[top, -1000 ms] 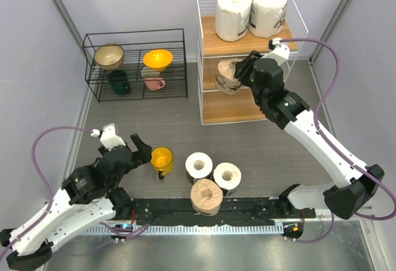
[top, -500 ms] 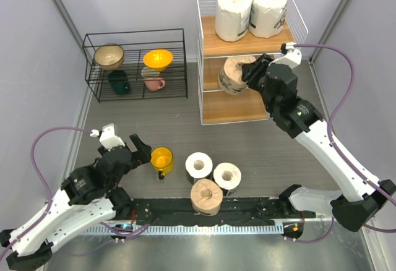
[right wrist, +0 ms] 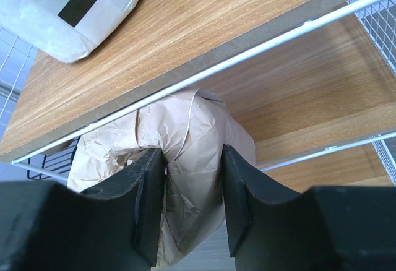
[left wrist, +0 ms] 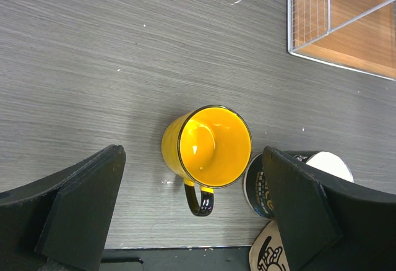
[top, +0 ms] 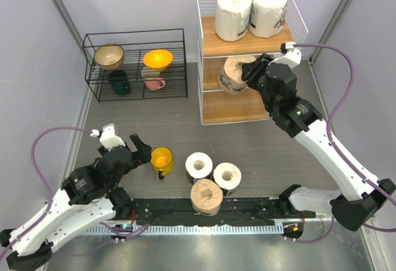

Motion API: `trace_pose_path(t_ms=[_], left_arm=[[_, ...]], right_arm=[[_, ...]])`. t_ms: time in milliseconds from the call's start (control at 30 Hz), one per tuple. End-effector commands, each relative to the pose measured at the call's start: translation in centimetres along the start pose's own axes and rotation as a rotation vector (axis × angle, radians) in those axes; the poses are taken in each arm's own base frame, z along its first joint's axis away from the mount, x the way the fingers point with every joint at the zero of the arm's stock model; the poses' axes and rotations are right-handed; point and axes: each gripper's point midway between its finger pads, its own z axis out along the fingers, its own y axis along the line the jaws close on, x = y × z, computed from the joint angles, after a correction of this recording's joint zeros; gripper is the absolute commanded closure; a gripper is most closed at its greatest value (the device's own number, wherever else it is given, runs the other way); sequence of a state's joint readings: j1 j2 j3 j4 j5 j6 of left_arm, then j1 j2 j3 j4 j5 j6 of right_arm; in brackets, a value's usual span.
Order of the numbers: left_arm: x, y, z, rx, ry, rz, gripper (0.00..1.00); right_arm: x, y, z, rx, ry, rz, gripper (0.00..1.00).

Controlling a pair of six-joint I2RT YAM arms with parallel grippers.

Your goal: Place and organize the paper towels onto the shelf

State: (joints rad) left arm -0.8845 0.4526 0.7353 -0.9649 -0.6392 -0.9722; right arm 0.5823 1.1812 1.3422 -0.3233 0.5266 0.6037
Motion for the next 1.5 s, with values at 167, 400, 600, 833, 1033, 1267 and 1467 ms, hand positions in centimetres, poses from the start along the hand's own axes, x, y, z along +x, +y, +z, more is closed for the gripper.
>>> trace_pose_path(t_ms=[167,400,600,833,1033,1267,1467], left_arm=[[0.0,0.0,0.1,-0.011,-0.005,-0.006,0.0],[-0.1,0.1,0.1,-0.008,-0.011,-0.009,0.0],[-0.2,0.0,0.0,-0.007,-0.01,-0.007,0.0],[-0.1,0.0,0.1,-0.01,-0.008,-0.005,0.0],[-0.1,0.1,0.1,-0.01,-0.008,-0.005,0.0],[0.1,0.3,0.1,-0.011,-0.007,-0.005,0.0],[0.1,0.3,0.1,-0.011,-0.008,-0.007,0.0]], right_arm=[[-3.1,2.1,1.2,-0.035,-0.122,0.08,0.65],[-3.0,1.9,2.1,-0.013,-0.144,0.075,0.65],[-3.5,1.7,2.3,-0.003,-0.181,0.087,0.64],[-3.6,1.5,2.6,0.007,-0.206,0.102,0.65],[-2.7,1.5,3.6,0.014,-0.201,0.094,0.64],[-2.1,1.5,4.4,0.025,-0.194,0.081,0.64],[-1.3,1.4,5.0,0.028,-0.178,0.068,0.63]])
